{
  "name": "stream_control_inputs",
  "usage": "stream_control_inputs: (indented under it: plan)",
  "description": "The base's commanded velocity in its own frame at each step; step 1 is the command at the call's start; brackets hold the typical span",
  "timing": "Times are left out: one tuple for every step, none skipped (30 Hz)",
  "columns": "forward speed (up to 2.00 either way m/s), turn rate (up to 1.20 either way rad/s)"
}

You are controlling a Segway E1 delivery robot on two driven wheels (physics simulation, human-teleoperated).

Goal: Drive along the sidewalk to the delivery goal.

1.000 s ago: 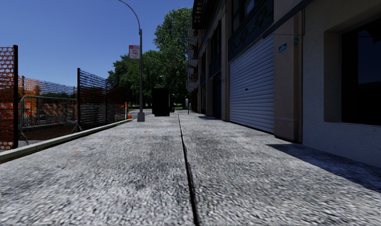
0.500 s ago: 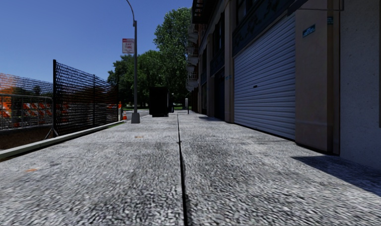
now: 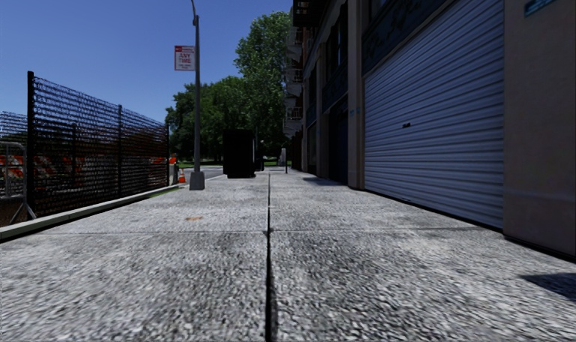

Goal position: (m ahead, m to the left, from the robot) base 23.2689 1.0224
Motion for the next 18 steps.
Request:
stream_control_inputs:
  plan:
    - [2.0, 0.05]
    - [2.0, 0.0]
    - [2.0, 0.0]
    - [2.0, 0.0]
    - [2.0, 0.0]
    - [2.0, 0.0]
    - [2.0, 0.0]
    - [2.0, 0.0]
    - [2.0, 0.0]
    - [2.0, 0.0]
    - [2.0, 0.1]
    - [2.0, 0.1]
    - [2.0, 0.2]
    - [2.0, 0.22]
    - [2.0, 0.11]
    - [2.0, 0.11]
    - [2.0, 0.04]
    - [2.0, 0.0]
